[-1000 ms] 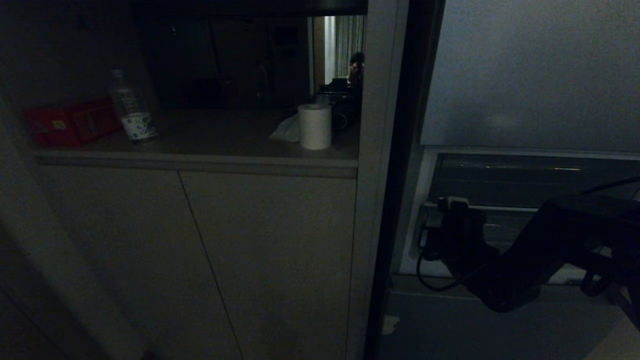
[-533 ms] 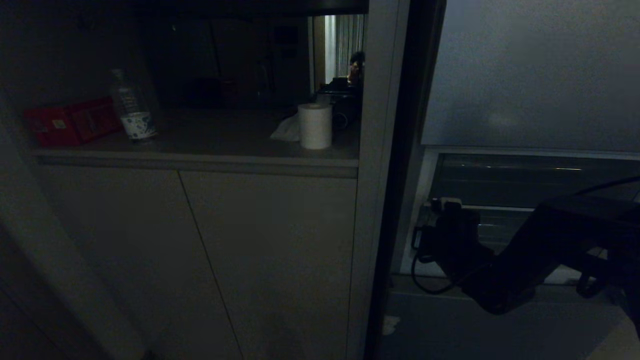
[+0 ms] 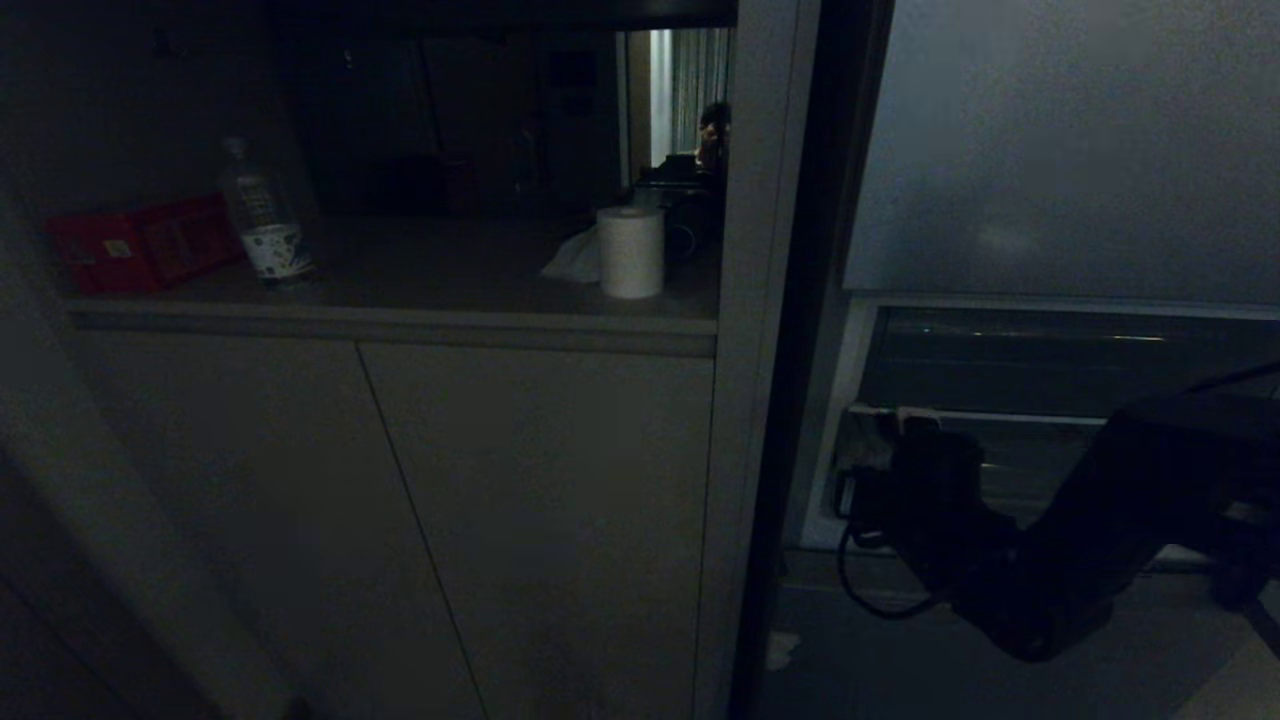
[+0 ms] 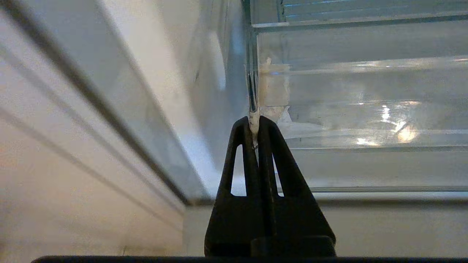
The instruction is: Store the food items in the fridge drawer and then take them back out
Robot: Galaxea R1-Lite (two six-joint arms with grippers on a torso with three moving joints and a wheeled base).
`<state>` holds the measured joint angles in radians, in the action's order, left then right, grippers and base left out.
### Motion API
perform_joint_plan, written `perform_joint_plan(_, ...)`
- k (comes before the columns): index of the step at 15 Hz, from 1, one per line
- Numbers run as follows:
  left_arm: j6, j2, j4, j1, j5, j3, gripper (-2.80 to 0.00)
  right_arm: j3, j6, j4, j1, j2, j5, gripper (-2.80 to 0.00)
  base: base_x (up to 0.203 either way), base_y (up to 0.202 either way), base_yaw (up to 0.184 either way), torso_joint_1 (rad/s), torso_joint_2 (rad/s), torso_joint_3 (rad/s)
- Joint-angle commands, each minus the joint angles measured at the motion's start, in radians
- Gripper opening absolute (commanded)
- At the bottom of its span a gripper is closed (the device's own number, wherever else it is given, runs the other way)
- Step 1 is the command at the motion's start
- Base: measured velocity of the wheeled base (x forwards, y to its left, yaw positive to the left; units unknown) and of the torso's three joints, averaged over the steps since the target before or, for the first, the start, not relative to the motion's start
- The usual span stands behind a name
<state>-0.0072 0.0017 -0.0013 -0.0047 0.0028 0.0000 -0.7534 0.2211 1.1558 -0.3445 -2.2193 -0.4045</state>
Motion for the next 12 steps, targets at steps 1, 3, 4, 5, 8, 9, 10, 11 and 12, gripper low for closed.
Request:
perform_joint_plan(1, 0.0, 0.0, 0.0, 0.0, 0.0, 0.0, -2.8, 0.074, -0.001, 0.053, 0.001, 0.028, -0.006, -2.8, 0.0, 0.0, 0.0, 0.0, 0.0, 0.0)
perform_joint_plan(3, 0.0, 0.0, 0.0, 0.0, 0.0, 0.0, -2.8, 0.159, -0.012, 0.126, -0.003, 0.029, -0.008, -2.8, 0.0, 0.0, 0.0, 0.0, 0.0, 0.0)
perform_joint_plan(4, 0.0, 0.0, 0.0, 0.0, 0.0, 0.0, -2.8, 0.181, -0.028, 0.149, -0.007, 0.029, -0.008, -2.8, 0.0, 0.0, 0.0, 0.0, 0.0, 0.0)
perform_joint_plan(5, 0.0, 0.0, 0.0, 0.0, 0.0, 0.0, -2.8, 0.241, -0.052, 0.181, -0.012, 0.028, -0.008, -2.8, 0.0, 0.0, 0.0, 0.0, 0.0, 0.0)
perform_joint_plan(8, 0.0, 0.0, 0.0, 0.0, 0.0, 0.0, -2.8, 0.352, -0.087, 0.308, -0.025, 0.028, -0.028, 0.0, 0.0, 0.0, 0.0, 0.0, 0.0, 0.0)
perform_joint_plan(9, 0.0, 0.0, 0.0, 0.0, 0.0, 0.0, -2.8, 0.377, -0.09, 0.345, -0.025, 0.029, -0.031, 0.0, 0.0, 0.0, 0.0, 0.0, 0.0, 0.0)
perform_joint_plan(10, 0.0, 0.0, 0.0, 0.0, 0.0, 0.0, -2.8, 0.407, -0.09, 0.364, -0.026, 0.032, -0.031, 0.0, 0.0, 0.0, 0.0, 0.0, 0.0, 0.0)
perform_joint_plan(11, 0.0, 0.0, 0.0, 0.0, 0.0, 0.0, -2.8, 0.441, -0.085, 0.371, -0.025, 0.043, -0.03, 0.0, 0.0, 0.0, 0.0, 0.0, 0.0, 0.0)
perform_joint_plan(12, 0.0, 0.0, 0.0, 0.0, 0.0, 0.0, -2.8, 0.475, -0.079, 0.373, -0.025, 0.063, -0.028, 0.0, 0.0, 0.0, 0.0, 0.0, 0.0, 0.0)
